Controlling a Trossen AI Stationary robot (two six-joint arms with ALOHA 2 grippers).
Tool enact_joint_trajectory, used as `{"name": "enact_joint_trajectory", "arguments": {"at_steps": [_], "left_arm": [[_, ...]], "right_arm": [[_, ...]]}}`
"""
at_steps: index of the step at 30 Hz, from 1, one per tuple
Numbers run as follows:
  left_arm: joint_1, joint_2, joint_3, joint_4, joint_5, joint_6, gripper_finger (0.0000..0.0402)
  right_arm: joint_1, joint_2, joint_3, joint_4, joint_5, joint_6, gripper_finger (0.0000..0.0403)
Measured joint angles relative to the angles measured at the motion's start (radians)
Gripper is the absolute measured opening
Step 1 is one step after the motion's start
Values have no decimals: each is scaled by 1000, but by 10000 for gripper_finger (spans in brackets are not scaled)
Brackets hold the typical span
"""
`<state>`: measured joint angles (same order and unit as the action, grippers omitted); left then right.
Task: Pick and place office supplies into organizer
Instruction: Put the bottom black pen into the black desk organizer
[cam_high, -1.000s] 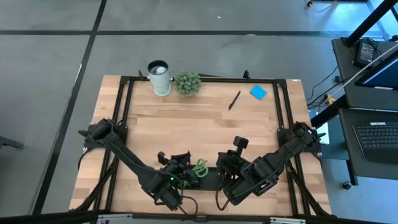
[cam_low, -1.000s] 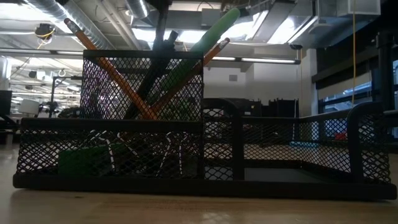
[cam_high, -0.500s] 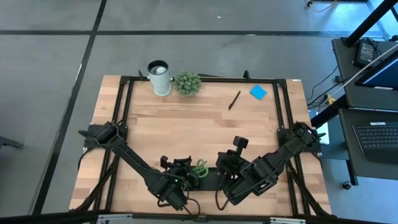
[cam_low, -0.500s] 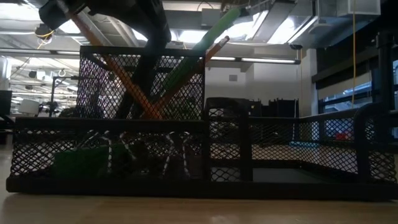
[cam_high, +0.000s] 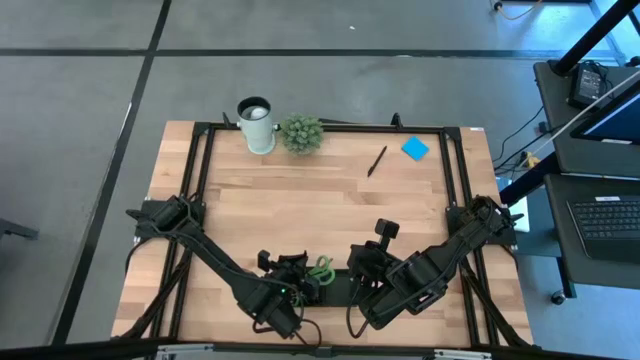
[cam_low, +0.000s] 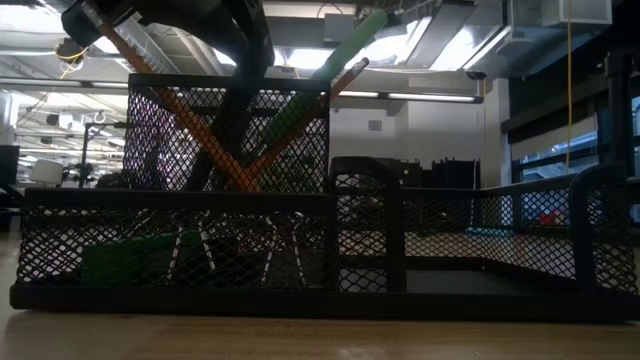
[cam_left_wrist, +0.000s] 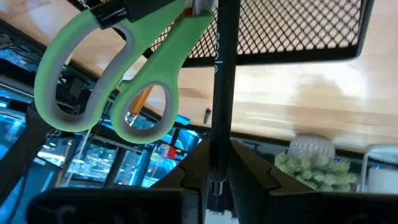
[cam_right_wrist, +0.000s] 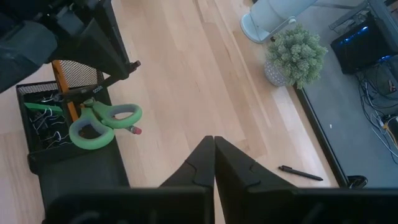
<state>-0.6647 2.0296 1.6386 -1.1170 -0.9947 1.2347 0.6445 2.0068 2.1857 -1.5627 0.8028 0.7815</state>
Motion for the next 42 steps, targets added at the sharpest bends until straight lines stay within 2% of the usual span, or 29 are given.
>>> {"name": "enact_joint_trajectory", "arguments": {"at_steps": [12, 24, 33, 42], "left_arm": [[0, 0, 0, -4, -17, 155, 46], [0, 0, 0, 3, 74, 75, 79], [4, -8, 0, 2, 66, 61, 106], [-8, -54, 0, 12, 123, -6, 124]], "right_arm": [[0, 0, 0, 1, 0, 0, 12], [0, 0, 0, 2, 0, 0, 12], [0, 0, 0, 2, 0, 0, 12], [0, 0, 0, 2, 0, -2, 12]]}}
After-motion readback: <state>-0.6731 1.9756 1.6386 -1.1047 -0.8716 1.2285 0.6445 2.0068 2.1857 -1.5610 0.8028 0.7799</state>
